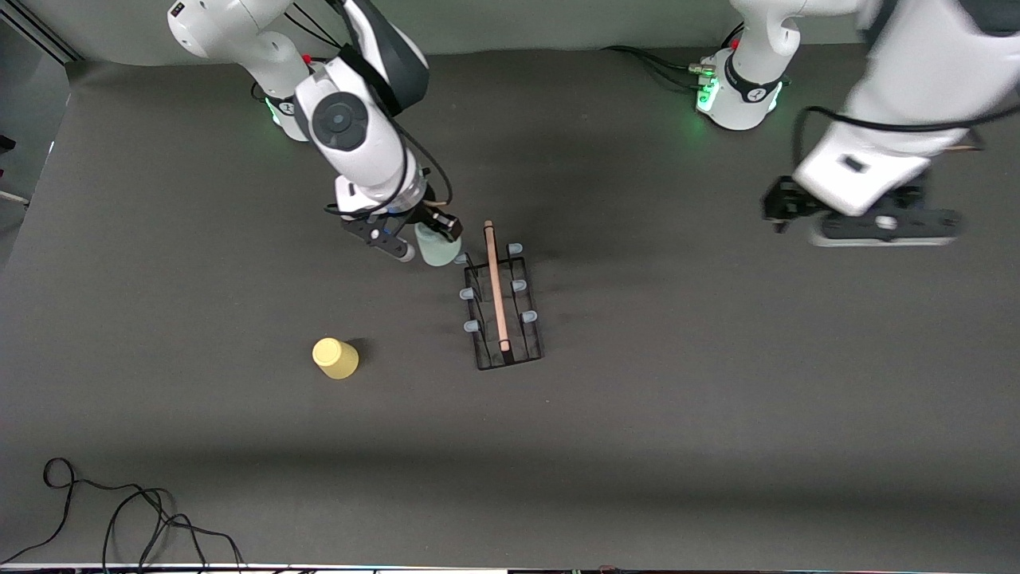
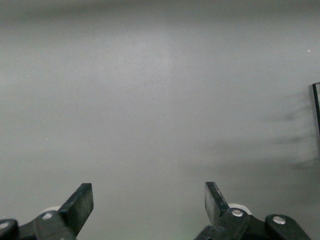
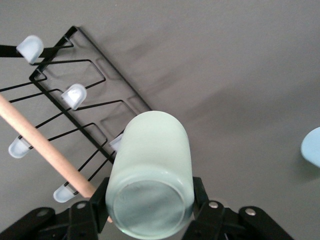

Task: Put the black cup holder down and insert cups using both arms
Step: 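Place the green cup on the rack peg with the right gripper while the left withdraws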

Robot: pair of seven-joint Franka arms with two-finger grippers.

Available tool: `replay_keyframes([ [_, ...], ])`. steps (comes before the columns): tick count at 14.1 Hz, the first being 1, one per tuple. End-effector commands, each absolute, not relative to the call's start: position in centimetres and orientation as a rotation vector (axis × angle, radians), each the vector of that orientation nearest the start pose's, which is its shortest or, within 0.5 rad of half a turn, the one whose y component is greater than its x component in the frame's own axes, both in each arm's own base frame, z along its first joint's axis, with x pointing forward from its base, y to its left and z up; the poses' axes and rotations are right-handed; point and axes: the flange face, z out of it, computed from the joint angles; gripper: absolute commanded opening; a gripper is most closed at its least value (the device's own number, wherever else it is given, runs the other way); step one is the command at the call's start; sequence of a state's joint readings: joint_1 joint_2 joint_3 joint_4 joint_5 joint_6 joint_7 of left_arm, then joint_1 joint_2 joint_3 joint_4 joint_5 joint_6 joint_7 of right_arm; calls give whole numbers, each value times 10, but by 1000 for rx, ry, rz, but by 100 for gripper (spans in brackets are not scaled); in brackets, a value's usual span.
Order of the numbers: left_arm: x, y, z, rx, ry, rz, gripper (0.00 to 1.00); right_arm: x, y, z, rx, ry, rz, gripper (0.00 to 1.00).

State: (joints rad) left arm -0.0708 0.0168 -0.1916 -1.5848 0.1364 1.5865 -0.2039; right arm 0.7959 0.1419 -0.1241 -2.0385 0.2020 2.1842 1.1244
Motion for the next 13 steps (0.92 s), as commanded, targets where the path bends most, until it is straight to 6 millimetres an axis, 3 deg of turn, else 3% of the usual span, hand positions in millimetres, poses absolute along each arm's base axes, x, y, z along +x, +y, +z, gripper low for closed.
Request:
replay_keyframes([
  [1, 550, -111, 628, -3022, 167, -83, 99, 445, 383, 375, -2885, 887, 160, 0],
  [2, 559, -97, 637, -3022, 212, -108, 99, 448, 386, 369, -2874, 903, 145, 0],
  [4, 573, -87, 652, -3030, 210, -142, 99, 452, 392, 351, -2856, 930, 114, 0],
  [5, 571, -85, 663, -3033, 200, -144, 99, 455, 394, 347, -2853, 933, 106, 10],
  [6, 567, -83, 668, -3036, 186, -102, 99, 456, 395, 345, -2858, 932, 108, 99],
  [8, 565, -53, 668, -3057, 135, -61, 99, 458, 391, 350, -2862, 906, 103, 100],
  [10, 574, -48, 657, -3058, 255, -74, 99, 465, 375, 367, -2890, 857, 111, 100],
  [13, 585, -52, 633, -3105, 210, -79, 98, 508, 316, 392, -2978, 685, 154, 100],
])
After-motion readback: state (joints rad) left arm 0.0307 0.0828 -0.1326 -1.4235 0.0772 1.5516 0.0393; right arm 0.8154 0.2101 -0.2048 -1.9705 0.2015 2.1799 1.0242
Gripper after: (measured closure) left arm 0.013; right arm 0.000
